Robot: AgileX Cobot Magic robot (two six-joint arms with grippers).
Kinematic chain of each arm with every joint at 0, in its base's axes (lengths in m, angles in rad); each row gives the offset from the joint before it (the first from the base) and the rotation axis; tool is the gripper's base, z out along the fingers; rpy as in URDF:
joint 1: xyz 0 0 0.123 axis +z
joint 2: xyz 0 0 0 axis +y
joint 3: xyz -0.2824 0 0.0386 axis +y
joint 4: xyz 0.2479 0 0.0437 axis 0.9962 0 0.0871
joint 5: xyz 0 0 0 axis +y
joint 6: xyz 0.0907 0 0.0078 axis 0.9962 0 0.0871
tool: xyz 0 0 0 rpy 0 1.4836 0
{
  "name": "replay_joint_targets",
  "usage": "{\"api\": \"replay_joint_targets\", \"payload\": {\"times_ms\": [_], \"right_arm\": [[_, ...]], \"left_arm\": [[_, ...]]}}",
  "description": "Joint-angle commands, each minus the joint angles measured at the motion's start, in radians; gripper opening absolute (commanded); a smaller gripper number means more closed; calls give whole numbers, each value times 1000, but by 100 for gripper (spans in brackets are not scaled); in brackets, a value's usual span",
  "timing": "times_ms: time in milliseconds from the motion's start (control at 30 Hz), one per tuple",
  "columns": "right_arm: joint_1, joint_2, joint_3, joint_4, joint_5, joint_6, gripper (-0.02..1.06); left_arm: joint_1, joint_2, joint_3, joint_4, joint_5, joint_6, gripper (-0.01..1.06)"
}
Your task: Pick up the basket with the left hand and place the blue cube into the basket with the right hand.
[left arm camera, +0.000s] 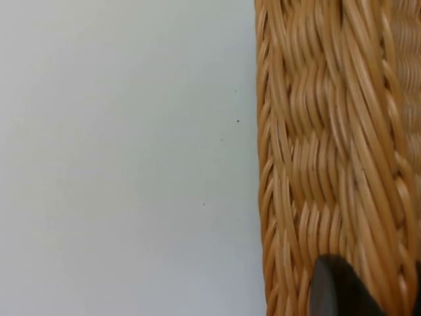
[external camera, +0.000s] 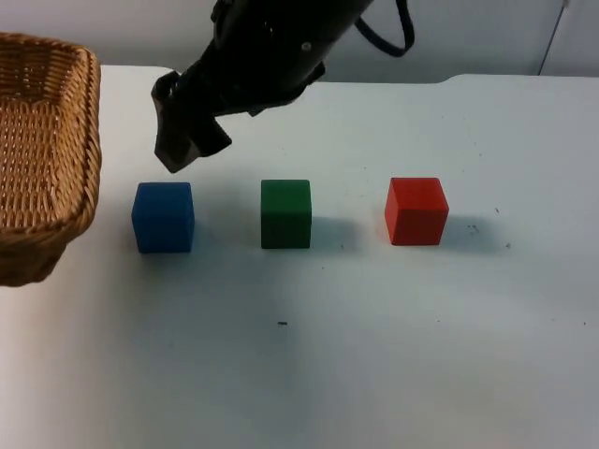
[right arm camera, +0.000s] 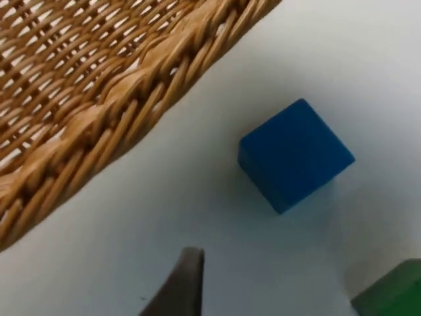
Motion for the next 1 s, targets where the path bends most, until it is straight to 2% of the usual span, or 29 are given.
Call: {"api": "replay_joint_targets", "payload": {"times_ms": [0, 200, 400, 567, 800, 967], "right_arm": [[3, 17, -10, 33, -30, -55, 93], [3, 79, -63, 35, -46, -78, 93], [3, 171, -183, 31, 20, -104, 93], [3, 241, -245, 7, 31, -114, 93], [3, 285, -253, 8, 38, -133, 93], [3, 320, -255, 8, 2, -168, 93]], "left_arm": [[2, -4, -22, -35, 30, 4, 0], [2, -4, -22, -35, 30, 4, 0], [2, -4, -22, -35, 36, 4, 0], [2, -4, -22, -35, 39, 4, 0], [2, -4, -22, -35, 39, 4, 0], [2, -4, -22, -39, 41, 4, 0]]}}
